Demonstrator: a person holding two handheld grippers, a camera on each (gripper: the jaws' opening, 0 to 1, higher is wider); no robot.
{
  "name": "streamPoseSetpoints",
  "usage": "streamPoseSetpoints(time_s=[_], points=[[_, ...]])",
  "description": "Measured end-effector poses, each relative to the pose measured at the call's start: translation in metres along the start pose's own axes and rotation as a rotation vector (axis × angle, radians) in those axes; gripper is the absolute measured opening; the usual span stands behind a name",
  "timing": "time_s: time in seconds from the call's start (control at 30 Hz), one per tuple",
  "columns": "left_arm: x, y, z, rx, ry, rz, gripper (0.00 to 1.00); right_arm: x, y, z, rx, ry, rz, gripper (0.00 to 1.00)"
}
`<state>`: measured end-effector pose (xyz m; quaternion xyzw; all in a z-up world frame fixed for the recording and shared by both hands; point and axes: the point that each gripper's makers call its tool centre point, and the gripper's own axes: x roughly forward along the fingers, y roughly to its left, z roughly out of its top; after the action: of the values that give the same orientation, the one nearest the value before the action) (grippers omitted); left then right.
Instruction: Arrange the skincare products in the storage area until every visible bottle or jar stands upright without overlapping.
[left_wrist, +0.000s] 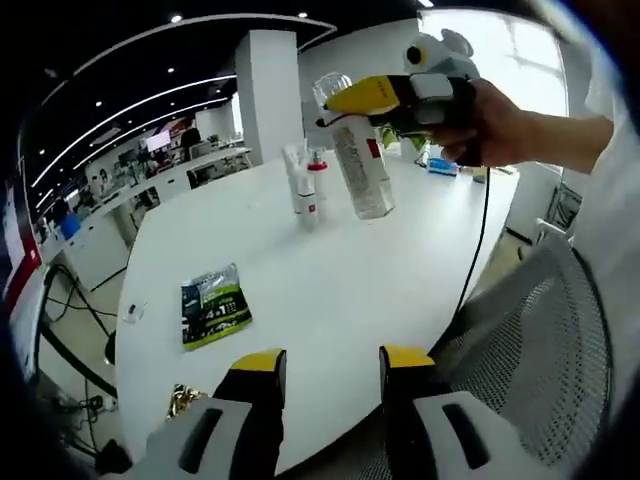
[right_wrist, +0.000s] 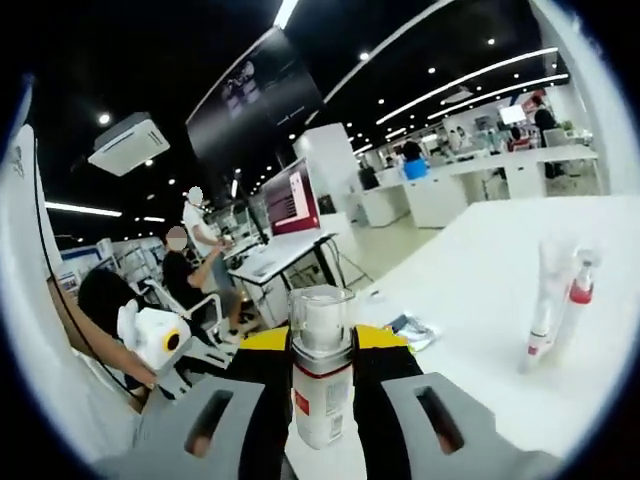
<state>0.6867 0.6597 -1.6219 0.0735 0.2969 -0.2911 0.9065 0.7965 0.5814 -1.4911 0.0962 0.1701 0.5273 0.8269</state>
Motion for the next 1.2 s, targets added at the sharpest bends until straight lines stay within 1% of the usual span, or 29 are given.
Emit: streamPoseSetpoints(time_s=[0.03, 0.07, 0.1, 0.13, 0.2, 0.27, 0.3, 0.37, 0.5, 0.53, 0.57, 0.63, 0.7, 0.8, 0.87, 0.93, 1.03, 1.1, 1.2], points=[[0.000, 0.001, 0.001, -0.030, -0.026, 0.002, 0.37, -0.001, -0.004, 0.001, -0.004, 0.001, -0.009, 0.20], [-0.001, 0.005, -0.005, -0.043, 0.013, 0.026, 0.37, -0.002, -0.009, 0.003, -0.014, -0.001, -0.024, 0.20], [0.001, 0.008, -0.003, 0.001, 0.009, 0.046, 0.37, -0.003, -0.015, 0.005, -0.025, 0.000, -0.037, 0.20], [0.002, 0.010, 0.001, 0.034, -0.016, 0.064, 0.37, -0.005, -0.018, 0.006, -0.028, 0.001, -0.046, 0.20], [0.006, 0.008, -0.001, 0.046, -0.014, 0.070, 0.37, -0.008, -0.031, 0.008, -0.043, -0.001, -0.080, 0.20], [0.009, 0.011, -0.013, 0.083, 0.049, 0.087, 0.38, -0.013, -0.043, 0.008, -0.050, 0.001, -0.112, 0.20], [0.011, 0.008, -0.017, 0.090, 0.061, 0.072, 0.38, -0.016, -0.052, 0.008, -0.060, -0.003, -0.141, 0.20], [0.012, 0.004, -0.020, 0.085, 0.073, 0.047, 0.37, -0.019, -0.060, 0.006, -0.059, -0.005, -0.163, 0.20], [0.015, 0.000, -0.027, 0.082, 0.096, 0.022, 0.37, -0.030, -0.084, 0.001, -0.047, -0.019, -0.236, 0.20], [0.016, 0.001, -0.028, 0.083, 0.103, 0.023, 0.37, -0.032, -0.088, -0.001, -0.044, -0.019, -0.247, 0.20], [0.016, 0.004, -0.030, 0.084, 0.109, 0.036, 0.37, -0.035, -0.095, -0.002, -0.047, -0.025, -0.277, 0.20], [0.017, 0.010, -0.033, 0.069, 0.122, 0.060, 0.36, -0.039, -0.103, -0.006, -0.043, -0.022, -0.305, 0.20], [0.017, 0.013, -0.040, 0.065, 0.160, 0.070, 0.34, -0.043, -0.111, -0.010, -0.054, -0.026, -0.333, 0.20], [0.019, 0.010, -0.046, 0.092, 0.183, 0.062, 0.29, -0.045, -0.121, -0.015, -0.066, -0.018, -0.359, 0.20], [0.019, 0.010, -0.047, 0.087, 0.188, 0.057, 0.29, -0.046, -0.130, -0.016, -0.113, -0.026, -0.380, 0.20], [0.019, 0.010, -0.048, 0.084, 0.192, 0.057, 0.29, -0.047, -0.138, -0.019, -0.116, -0.032, -0.387, 0.20], [0.020, 0.009, -0.050, 0.081, 0.202, 0.050, 0.29, -0.047, -0.156, -0.024, -0.141, -0.034, -0.422, 0.20], [0.020, 0.008, -0.051, 0.082, 0.203, 0.048, 0.29, -0.045, -0.166, -0.028, -0.150, -0.032, -0.423, 0.20], [0.020, 0.009, -0.052, 0.081, 0.210, 0.049, 0.29, -0.042, -0.180, -0.033, -0.188, -0.023, -0.426, 0.20]])
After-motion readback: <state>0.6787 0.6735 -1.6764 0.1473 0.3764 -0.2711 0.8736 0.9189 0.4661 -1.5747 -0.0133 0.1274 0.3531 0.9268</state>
